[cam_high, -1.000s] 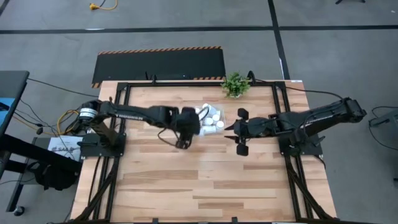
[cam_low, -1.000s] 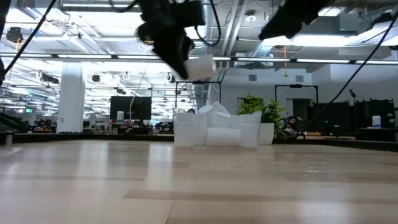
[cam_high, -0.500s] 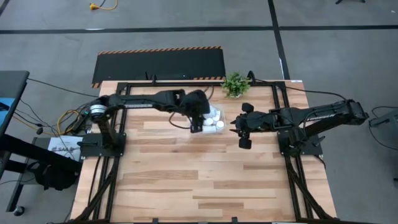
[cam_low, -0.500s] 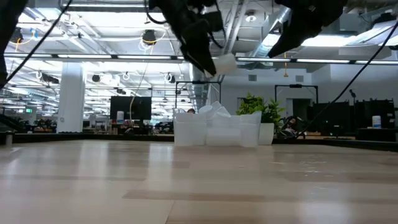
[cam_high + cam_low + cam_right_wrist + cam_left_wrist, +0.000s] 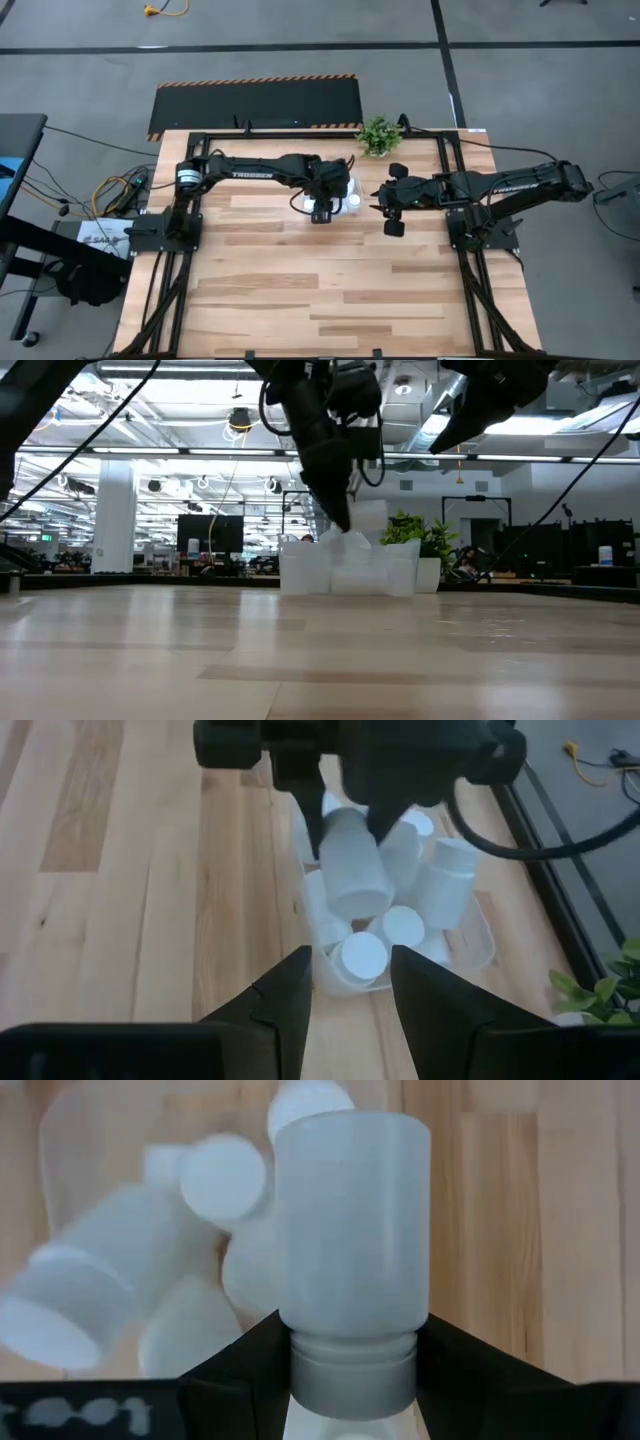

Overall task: Pick and place pill bottles into a basket
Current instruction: Put the white medicine bottle into the transparent bin

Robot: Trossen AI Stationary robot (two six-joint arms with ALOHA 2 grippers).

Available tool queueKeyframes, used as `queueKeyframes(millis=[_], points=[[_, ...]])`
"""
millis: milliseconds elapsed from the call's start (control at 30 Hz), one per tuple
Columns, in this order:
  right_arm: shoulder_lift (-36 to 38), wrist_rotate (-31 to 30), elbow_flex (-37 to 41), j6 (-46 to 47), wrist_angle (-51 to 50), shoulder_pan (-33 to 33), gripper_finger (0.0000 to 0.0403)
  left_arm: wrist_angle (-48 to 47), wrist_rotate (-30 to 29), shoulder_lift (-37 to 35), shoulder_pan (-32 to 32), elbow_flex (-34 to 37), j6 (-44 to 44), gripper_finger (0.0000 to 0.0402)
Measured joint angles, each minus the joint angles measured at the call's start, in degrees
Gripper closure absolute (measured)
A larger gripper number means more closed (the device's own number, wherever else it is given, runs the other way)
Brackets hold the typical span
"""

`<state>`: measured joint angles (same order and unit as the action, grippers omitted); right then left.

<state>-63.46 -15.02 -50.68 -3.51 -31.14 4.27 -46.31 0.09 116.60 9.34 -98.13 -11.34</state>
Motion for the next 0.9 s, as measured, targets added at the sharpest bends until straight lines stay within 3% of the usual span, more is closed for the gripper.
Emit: queueKeyframes(millis=[900], points=[[0.0,0.0,0.0,-2.5,0.0,-0.7,0.0272,-4.7,-3.8,1.6,-1.7,-0.2,1.1,0.0246]])
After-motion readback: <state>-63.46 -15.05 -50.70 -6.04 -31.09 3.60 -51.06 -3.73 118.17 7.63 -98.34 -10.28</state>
